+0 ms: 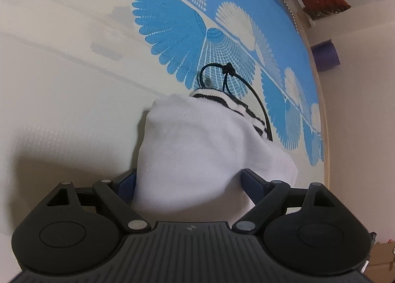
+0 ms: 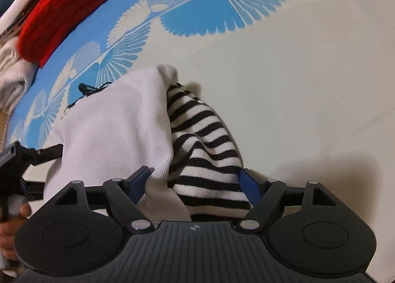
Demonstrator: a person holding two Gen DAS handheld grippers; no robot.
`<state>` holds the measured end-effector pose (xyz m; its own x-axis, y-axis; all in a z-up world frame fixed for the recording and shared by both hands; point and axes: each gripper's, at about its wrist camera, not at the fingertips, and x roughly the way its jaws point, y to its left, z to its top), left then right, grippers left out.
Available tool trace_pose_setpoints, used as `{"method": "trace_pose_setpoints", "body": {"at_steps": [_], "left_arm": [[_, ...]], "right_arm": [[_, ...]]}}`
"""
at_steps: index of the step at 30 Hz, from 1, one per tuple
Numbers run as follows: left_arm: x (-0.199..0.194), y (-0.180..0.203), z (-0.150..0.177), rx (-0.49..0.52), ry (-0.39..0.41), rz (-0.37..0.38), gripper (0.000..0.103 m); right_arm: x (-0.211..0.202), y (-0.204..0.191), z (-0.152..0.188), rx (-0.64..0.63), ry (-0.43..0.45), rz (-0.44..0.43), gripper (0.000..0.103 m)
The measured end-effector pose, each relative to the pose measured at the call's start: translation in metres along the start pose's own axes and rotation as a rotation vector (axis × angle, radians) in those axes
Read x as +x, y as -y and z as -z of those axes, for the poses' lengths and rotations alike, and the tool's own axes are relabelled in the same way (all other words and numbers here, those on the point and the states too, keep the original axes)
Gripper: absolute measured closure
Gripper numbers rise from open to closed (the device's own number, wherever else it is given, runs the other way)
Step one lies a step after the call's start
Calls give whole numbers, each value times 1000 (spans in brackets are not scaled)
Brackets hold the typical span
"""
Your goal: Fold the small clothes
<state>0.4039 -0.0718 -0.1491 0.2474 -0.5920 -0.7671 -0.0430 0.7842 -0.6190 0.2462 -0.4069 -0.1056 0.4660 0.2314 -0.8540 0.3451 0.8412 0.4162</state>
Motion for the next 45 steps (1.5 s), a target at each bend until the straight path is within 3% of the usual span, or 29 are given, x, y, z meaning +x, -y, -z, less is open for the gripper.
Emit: {"method": "trace_pose_setpoints", "body": {"at_steps": [1, 2, 3, 4, 5, 7, 11, 14, 16, 18, 20, 23, 27, 29, 30, 31, 34, 36, 38, 40, 41, 43, 45], "left_arm": [[-2, 3, 0, 10, 3, -3, 18], [-4, 6, 0, 22, 7, -6, 26], [-8, 9, 0, 34, 16, -11, 40], [-12, 10, -1, 42, 25, -15, 48], [-17, 12, -3, 52, 38, -14, 58], [-31, 18, -8, 82, 76, -16, 62], [-79, 38, -25, 210, 234, -31, 64], [-110, 37, -41, 266, 340, -54, 63], [-125, 26, -54, 266, 384, -91, 58], [-135, 9, -65, 231, 427, -159, 44], [-145, -9, -70, 197, 452, -226, 43], [-157, -22, -67, 200, 394, -176, 43], [-142, -25, -45, 354, 212, -136, 43], [-117, -34, -35, 417, 101, -231, 43], [-102, -44, -30, 434, 45, -320, 40], [-97, -52, -27, 431, 32, -353, 39], [-115, -56, -30, 370, 67, -304, 44], [-131, -50, -25, 399, 106, -252, 46], [-125, -50, -17, 444, 62, -241, 45], [-108, -58, -8, 498, -5, -321, 40], [-103, -60, -2, 532, -10, -353, 32], [-110, -59, 2, 549, 26, -387, 29], [-125, -52, 4, 528, 103, -407, 31]], "right_arm": [[2, -1, 0, 8, -1, -6, 37], [3, -4, 0, 8, -3, -25, 62], [5, -9, 0, 11, -5, -59, 74], [5, -13, -1, 14, -1, -74, 89], [5, -20, -1, 6, 11, -80, 93], [4, -33, -2, -36, 32, -63, 96], [3, -53, -12, -50, 120, -59, 97], [2, -74, -19, -46, 194, -125, 98], [5, -92, -22, -53, 230, -175, 98], [9, -112, -23, -66, 264, -219, 98], [16, -129, -23, -87, 289, -234, 98], [36, -147, -25, -139, 274, -146, 98], [51, -157, -27, -172, 283, -46, 98], [52, -157, -29, -155, 283, -52, 92], [51, -158, -28, -155, 287, -45, 88], [47, -159, -26, -157, 301, -35, 82], [32, -157, -17, -163, 325, -67, 57], [27, -155, -13, -183, 291, -120, 57], [30, -156, -6, -257, 207, -146, 59], [45, -155, 3, -345, 107, -80, 60], [55, -153, 9, -383, 61, 7, 60], [71, -140, 13, -395, -12, 145, 62], [64, -132, 13, -383, 7, 175, 66]]}}
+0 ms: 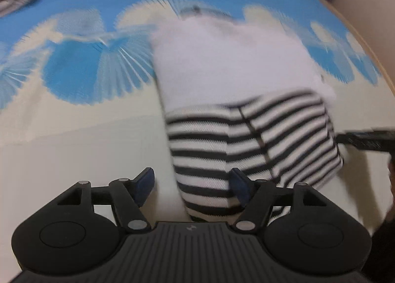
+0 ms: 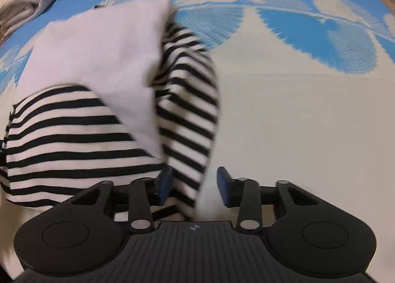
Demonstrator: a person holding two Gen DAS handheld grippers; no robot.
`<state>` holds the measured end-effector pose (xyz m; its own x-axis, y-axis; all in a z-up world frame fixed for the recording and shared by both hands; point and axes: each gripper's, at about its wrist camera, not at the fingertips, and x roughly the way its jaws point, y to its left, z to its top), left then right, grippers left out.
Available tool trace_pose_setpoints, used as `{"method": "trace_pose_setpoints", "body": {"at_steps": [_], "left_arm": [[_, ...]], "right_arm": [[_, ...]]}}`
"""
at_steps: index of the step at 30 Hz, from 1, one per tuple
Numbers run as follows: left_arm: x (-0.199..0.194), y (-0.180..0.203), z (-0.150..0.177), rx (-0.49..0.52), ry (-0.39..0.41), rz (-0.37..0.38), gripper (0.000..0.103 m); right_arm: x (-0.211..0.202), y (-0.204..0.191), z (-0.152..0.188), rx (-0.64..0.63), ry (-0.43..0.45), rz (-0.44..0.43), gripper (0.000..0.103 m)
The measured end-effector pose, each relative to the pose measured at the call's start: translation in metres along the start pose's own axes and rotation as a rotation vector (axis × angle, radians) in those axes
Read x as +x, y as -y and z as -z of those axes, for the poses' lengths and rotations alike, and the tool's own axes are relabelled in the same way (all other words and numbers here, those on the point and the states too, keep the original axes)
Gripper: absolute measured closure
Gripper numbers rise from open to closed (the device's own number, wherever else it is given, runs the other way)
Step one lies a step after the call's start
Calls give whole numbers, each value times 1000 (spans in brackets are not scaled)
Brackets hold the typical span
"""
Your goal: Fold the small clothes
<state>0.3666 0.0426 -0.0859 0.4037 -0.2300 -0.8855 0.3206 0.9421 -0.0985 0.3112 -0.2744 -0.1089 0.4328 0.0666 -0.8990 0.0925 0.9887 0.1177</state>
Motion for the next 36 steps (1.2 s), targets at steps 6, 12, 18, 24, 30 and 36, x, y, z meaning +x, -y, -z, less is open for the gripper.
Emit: {"method": "trace_pose_setpoints", "body": {"at_steps": [6, 12, 18, 24, 30, 36], "left_arm": [[-85, 20, 11, 3, 245, -109, 19], [-167, 67, 55, 18, 468, -180, 18], [-205, 106, 118, 9, 454, -196, 18], [-204, 114, 158, -71, 398, -271, 1], [-162, 104, 175, -69, 394, -278, 1], [-157, 95, 160, -140, 412, -247, 1]], "right_arm": [[-83, 9, 13, 27, 261, -11, 54], [-179, 4, 51, 37, 498, -29, 22], [-229, -8, 124, 40, 615, -34, 12], [-228, -29, 168, 19, 608, -49, 12], [-212, -55, 164, -72, 577, 16, 12], [-190, -72, 155, -62, 538, 36, 12]]}}
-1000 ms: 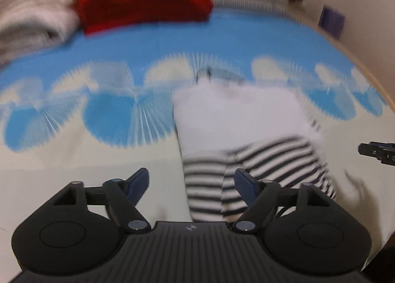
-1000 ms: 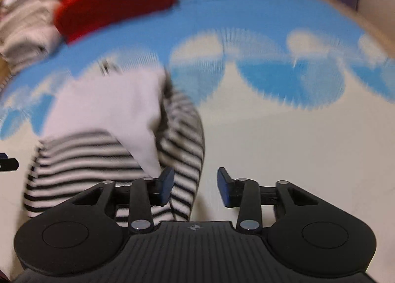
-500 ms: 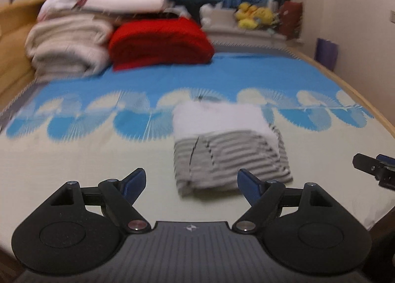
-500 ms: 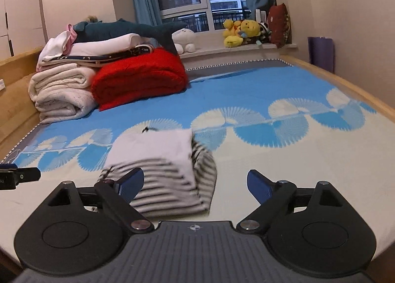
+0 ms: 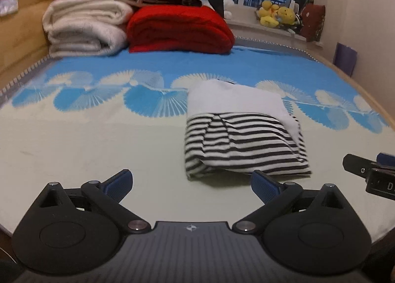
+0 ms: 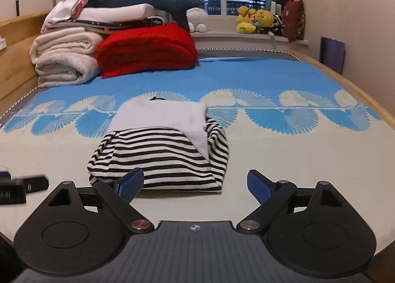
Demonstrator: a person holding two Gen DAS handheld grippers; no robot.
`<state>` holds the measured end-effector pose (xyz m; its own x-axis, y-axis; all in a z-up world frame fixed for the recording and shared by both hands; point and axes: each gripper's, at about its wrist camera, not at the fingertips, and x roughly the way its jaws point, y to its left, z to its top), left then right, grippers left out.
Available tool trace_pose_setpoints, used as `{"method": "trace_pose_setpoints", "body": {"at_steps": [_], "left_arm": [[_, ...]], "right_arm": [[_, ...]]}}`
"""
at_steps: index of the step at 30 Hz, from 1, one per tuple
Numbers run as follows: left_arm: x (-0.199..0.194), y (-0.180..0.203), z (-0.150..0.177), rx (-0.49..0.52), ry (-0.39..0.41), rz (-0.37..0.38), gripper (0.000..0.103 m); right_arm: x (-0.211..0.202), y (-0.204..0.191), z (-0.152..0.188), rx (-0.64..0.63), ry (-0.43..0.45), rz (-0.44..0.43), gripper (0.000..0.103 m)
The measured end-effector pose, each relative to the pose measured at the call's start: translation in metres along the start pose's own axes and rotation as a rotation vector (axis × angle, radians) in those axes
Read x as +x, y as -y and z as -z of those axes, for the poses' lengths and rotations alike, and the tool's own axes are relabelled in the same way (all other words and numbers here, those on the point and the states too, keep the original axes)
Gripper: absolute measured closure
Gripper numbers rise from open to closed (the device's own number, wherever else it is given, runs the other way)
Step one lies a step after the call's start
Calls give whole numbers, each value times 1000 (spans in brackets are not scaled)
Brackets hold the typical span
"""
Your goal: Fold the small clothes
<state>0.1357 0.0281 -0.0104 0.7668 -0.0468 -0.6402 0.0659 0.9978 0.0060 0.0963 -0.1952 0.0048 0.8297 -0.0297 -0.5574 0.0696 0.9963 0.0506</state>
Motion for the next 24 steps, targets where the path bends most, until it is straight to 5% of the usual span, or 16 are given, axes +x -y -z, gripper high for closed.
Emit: {"method": "trace_pose_setpoints", "body": {"at_steps": [24], "left_arm": [[-6, 16, 13, 11, 13, 65, 1]], "right_arm": [[3, -34, 5, -83, -3, -49, 12]]}}
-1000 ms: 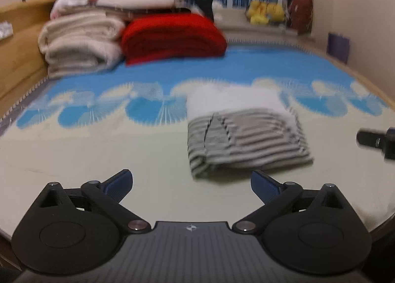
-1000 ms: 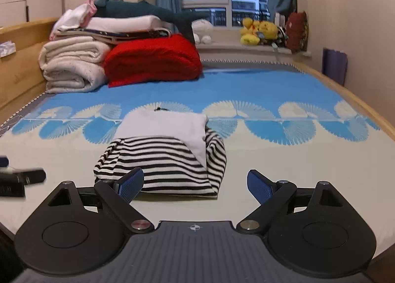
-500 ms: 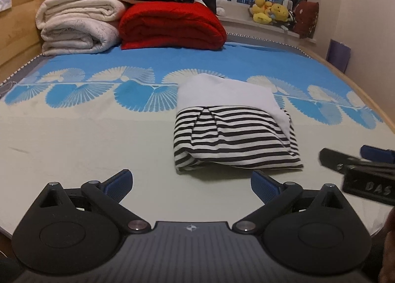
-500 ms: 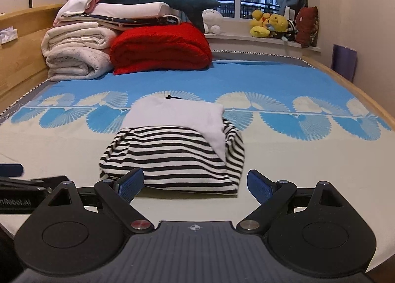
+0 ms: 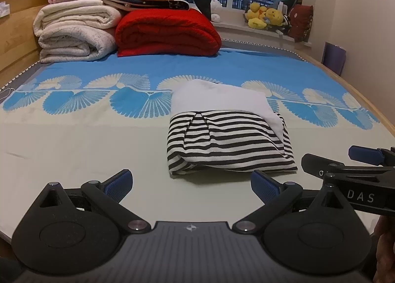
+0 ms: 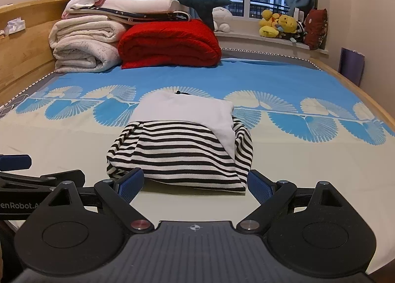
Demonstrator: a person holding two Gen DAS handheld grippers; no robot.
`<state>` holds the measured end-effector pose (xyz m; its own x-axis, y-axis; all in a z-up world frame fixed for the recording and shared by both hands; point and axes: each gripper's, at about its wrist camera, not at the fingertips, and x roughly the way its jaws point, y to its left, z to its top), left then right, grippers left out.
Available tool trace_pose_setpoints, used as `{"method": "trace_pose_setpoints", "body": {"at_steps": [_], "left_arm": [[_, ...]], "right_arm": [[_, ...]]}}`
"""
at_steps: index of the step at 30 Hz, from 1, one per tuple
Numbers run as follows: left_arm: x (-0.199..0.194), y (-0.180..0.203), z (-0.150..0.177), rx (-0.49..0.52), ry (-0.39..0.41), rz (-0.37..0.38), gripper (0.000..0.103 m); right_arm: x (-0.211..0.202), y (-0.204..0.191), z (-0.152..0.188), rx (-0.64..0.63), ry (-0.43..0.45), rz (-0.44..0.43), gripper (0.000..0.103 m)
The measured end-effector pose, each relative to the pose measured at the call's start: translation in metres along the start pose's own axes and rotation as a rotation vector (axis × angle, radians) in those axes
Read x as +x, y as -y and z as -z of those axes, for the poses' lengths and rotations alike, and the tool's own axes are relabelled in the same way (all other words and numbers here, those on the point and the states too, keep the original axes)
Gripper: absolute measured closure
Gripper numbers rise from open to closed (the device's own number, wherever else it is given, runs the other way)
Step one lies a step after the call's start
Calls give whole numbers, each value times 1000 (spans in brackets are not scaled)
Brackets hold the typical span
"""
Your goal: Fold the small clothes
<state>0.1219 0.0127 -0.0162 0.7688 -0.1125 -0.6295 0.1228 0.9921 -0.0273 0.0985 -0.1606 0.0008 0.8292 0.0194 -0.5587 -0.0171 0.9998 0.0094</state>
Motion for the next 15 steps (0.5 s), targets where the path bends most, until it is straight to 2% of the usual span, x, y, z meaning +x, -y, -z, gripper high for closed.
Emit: {"method": "trace_pose_setpoints", "body": {"at_steps": [15], "left_arm": [[1, -3, 1, -3, -7, -1, 1]], "right_arm": [[0, -1, 1, 2, -3, -4, 12]]}}
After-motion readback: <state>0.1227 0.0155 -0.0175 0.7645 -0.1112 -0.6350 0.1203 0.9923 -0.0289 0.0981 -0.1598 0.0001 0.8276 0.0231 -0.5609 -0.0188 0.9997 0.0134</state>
